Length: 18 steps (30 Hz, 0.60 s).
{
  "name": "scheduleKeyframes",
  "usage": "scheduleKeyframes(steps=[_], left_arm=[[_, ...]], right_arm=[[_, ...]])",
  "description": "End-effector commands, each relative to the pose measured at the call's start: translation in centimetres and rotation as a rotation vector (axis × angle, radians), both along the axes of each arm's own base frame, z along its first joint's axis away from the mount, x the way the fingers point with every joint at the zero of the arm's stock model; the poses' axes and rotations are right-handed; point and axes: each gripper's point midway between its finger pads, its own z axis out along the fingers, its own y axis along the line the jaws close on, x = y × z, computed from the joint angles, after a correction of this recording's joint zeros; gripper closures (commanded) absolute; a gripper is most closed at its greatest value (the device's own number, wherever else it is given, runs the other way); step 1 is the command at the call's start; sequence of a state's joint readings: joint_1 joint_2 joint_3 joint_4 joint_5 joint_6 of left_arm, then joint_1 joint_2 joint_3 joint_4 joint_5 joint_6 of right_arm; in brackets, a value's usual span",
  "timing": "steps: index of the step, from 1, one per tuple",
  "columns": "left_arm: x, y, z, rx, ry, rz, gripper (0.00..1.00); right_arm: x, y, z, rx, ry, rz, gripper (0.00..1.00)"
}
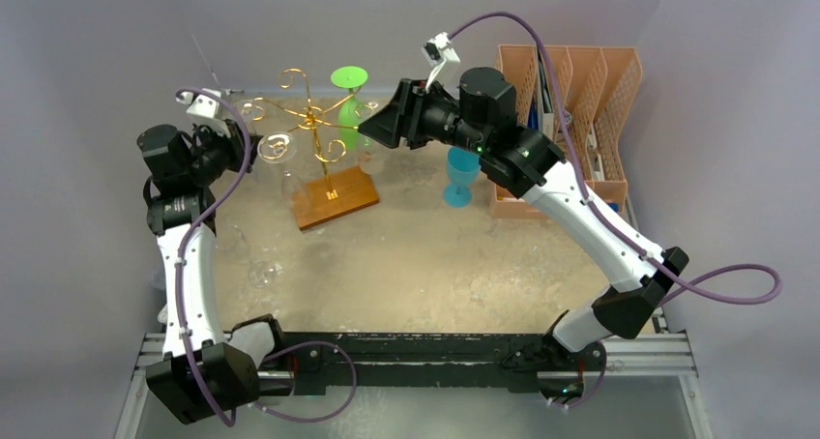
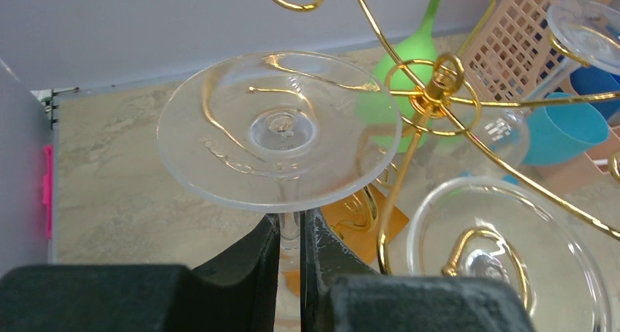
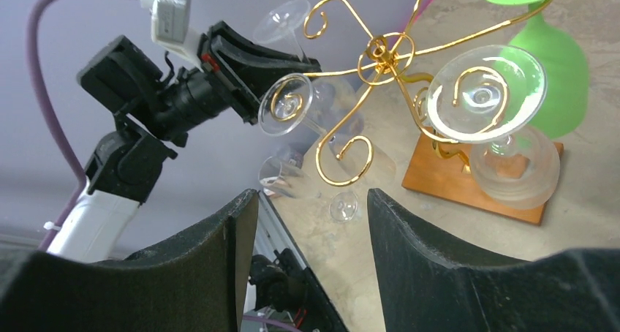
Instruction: Place the wine glass upside down on the wine glass rack
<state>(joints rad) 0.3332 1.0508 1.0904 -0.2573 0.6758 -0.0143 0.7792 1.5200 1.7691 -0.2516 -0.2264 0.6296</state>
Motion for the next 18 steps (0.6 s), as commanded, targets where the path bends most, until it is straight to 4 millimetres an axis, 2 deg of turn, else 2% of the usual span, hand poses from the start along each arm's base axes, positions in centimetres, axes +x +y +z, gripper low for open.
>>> scheduleKeyframes(steps=[1,14,18], left_arm=[[-1.2,-1.7,3.1,0.078,-0.171,-0.116,1.0],[0.5,-1.7,0.9,0.116,-0.189,-0.177,1.0],[0.9,-1.6,1.3,0.149,-0.242,-0.194,1.0]], right_arm=[[-0.2,0.3,2.2,0.079,-0.045,0.004,0.41],[-0.5,-0.2,3.0,0.116,-0.058,-0.011,0.41],[-0.5,-0.4,3.3,0.121,-0.063,-0.018,0.41]])
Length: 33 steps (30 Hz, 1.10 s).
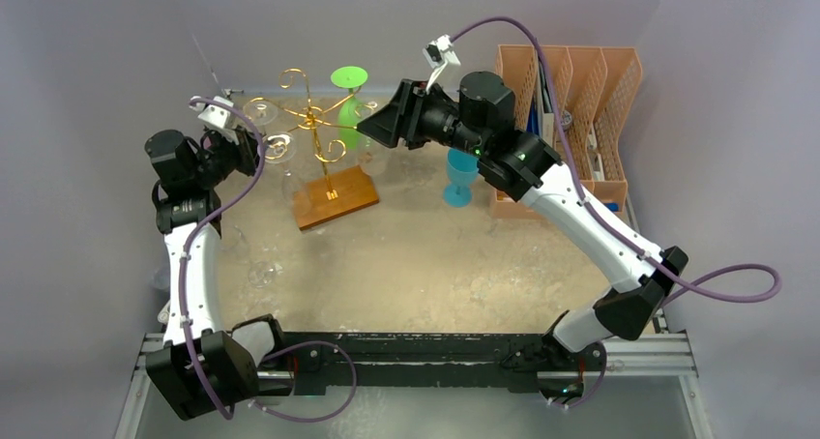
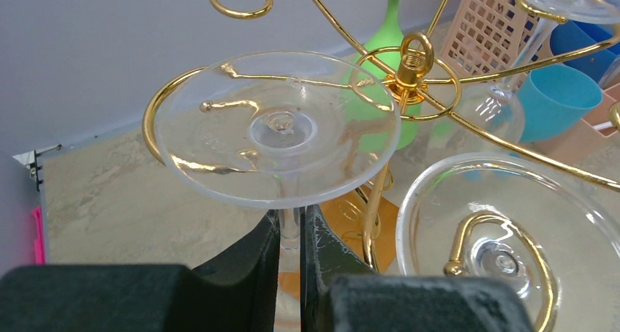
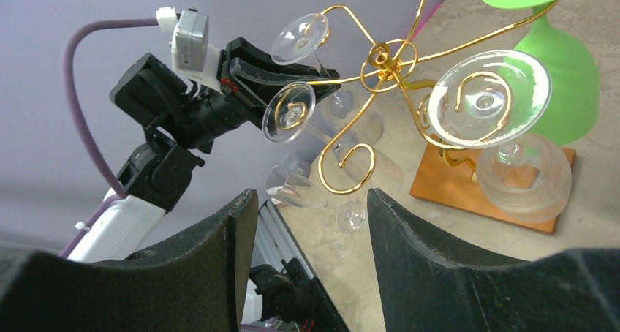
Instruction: Place the wine glass upside down on the wine glass rack
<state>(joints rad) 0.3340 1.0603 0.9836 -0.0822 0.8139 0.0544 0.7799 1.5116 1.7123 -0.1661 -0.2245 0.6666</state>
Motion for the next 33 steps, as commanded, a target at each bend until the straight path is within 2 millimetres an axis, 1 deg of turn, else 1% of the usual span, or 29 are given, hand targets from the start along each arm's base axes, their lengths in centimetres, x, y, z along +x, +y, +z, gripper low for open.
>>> scheduleKeyframes(steps=[1,6,10,17,24,28,31,33], left_arm=[[0.6,-0.2,2.5,0.083,-0.154,-0.061,1.0],[0.9,-0.5,2.2,0.078,-0.154,-0.1,1.0],[1.5,-0.4,1.8,0.064,-0.139,-0.103,1.0],[2.6,0.4,1.4,0.047,-0.144,-0.053,1.0],[3.5,1.1,1.1,0.04,-0.156,-0.021,1.0],[4.1,2.0,1.1,0.028,-0.158,0.033,1.0],[4.2,2.2,0.8,0.03,-0.153,0.045,1.0],[4.1,1.8,0.7,0.028,-0.15,0.026,1.0]], right_arm=[[-0.8,-0.8,3.5,0.078,-0.07,-0.015,0.41],[-0.7,-0.8,3.6,0.08,-0.072,-0.017,0.41],[-0.6,-0.8,3.7,0.081,-0.073,-0.02,0.41],[-0.4,-0.7,3.8,0.083,-0.078,-0.024,0.41],[-0.8,-0.3,4.1,0.088,-0.104,0.0,0.41],[-0.8,-0.2,4.1,0.09,-0.103,0.002,0.41],[-0.9,-0.2,4.1,0.094,-0.105,0.002,0.41],[-0.9,-0.3,4.2,0.095,-0.107,0.002,0.41]])
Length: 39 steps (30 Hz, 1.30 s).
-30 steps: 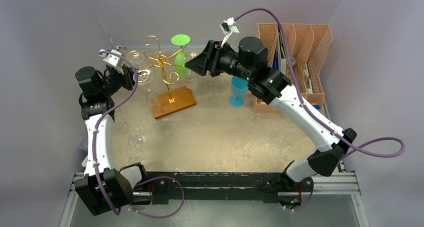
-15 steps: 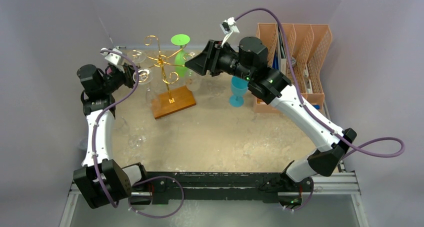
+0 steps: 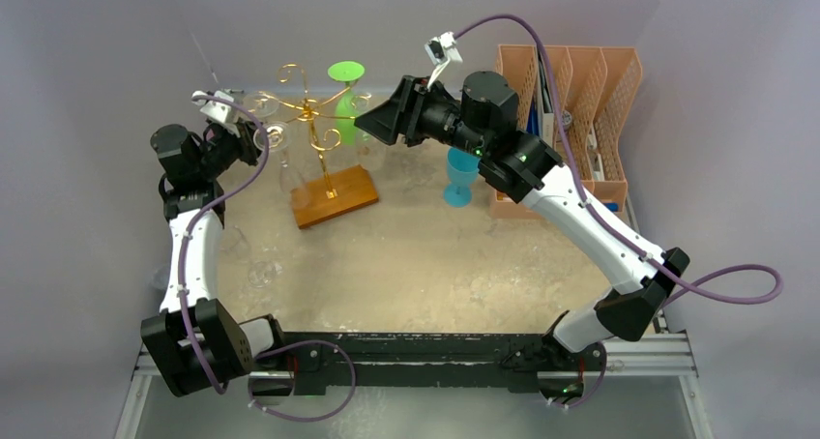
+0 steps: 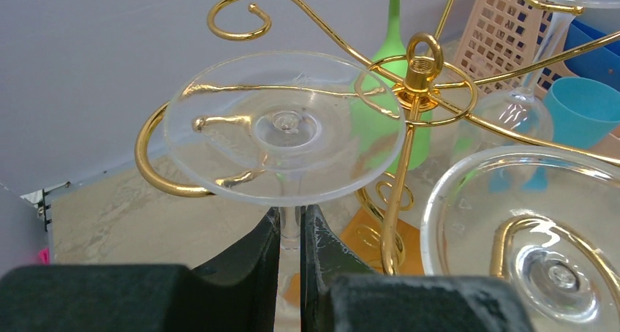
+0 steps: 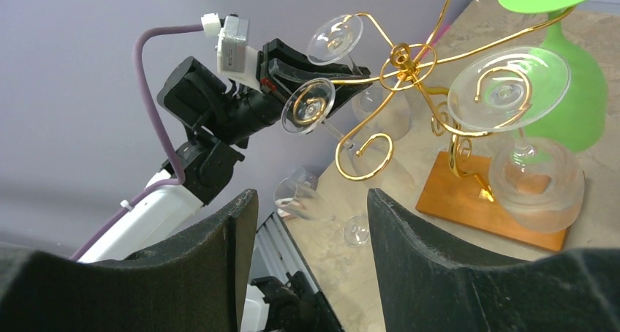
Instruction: Place the wine glass upside down on the wine glass rack
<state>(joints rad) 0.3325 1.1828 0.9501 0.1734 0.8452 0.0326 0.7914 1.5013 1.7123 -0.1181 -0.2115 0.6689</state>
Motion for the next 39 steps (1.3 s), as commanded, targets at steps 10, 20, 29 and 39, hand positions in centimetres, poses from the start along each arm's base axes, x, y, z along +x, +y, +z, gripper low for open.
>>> scheduleKeyframes(steps=[10,20,29,39], left_arm=[[-0.1,0.2,1.2,0.005,-0.052,0.009,1.0],[-1.7,-0.8,0.8,-0.005,-0.038,-0.029,1.0],[-1.4,-1.4,1.3,-0.083,-0.01,-0.07,1.0],[-1.2,-1.6,0.7,-0.047,0.032,-0.115,1.0]], right_arm=[[-1.0,-0.2,2.6,0.057,-0.066,0.01,0.41],[-1.5,0.7,1.8,0.015,-0.056,0.029,0.41],[-1.9,2.2,0.0,-0.081,-0.077,0.024,0.41],[-0.5,3.5,-0.7,-0.161,-0.152,-0.038,0.41]])
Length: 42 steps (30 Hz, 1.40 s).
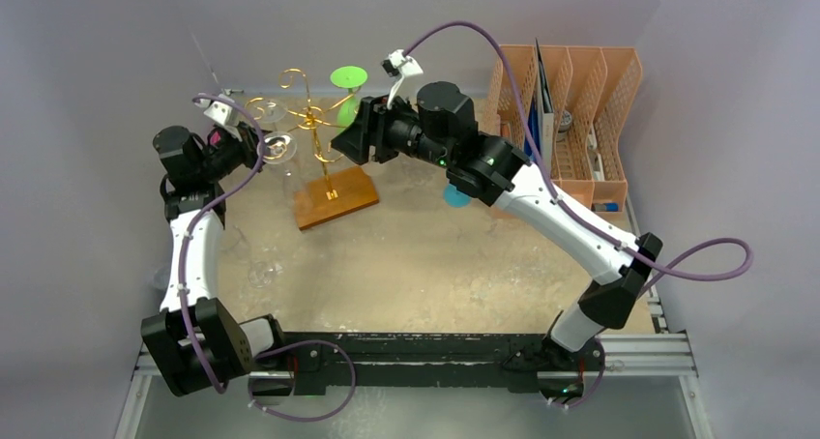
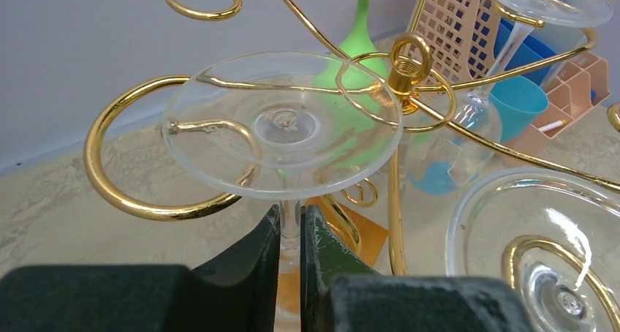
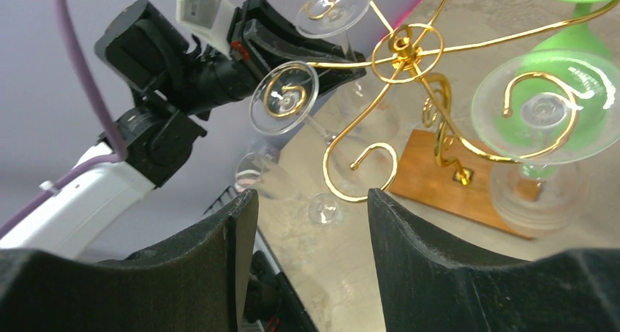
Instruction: Place the wine glass upside down on the wine glass rack
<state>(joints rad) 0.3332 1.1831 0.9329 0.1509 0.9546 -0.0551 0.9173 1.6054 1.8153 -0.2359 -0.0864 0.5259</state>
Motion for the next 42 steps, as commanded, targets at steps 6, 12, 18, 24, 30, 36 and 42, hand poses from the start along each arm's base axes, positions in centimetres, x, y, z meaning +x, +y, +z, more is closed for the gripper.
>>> scheduleKeyframes(steps=[6,12,18,24,30,36,42], left_arm=[[1.2,1.4,2.0,0.038,-0.05,0.055,1.0],[2.4,2.8,1.5,0.002,-0.03,0.152,1.0],[2.3,3.5,1.7,-0.006,-0.053,0.219,1.0],[2.2,4.5,1.8,-0.012,-0.071,0.292,1.0],[1.5,4.8,2.0,-0.013,-0.1,0.335,1.0],[0.7,4.5,2.1,-0.001,-0.109,0.332,1.0],[-0.1,3.5,1.6,0.002,-0.097,0.279,1.0]], right_arm=[[0.7,0.4,3.1,0.02,-0.141,-0.044,0.41],[0.7,0.6,3.0,0.019,-0.153,-0.057,0.41],[0.5,0.7,3.2,0.024,-0.165,-0.061,0.41],[0.3,0.8,3.4,0.029,-0.168,-0.06,0.41],[0.2,0.7,3.5,0.031,-0.169,-0.063,0.41],[0.2,0.4,3.5,0.033,-0.168,-0.067,0.41],[0.0,0.2,3.5,0.043,-0.166,-0.068,0.41]])
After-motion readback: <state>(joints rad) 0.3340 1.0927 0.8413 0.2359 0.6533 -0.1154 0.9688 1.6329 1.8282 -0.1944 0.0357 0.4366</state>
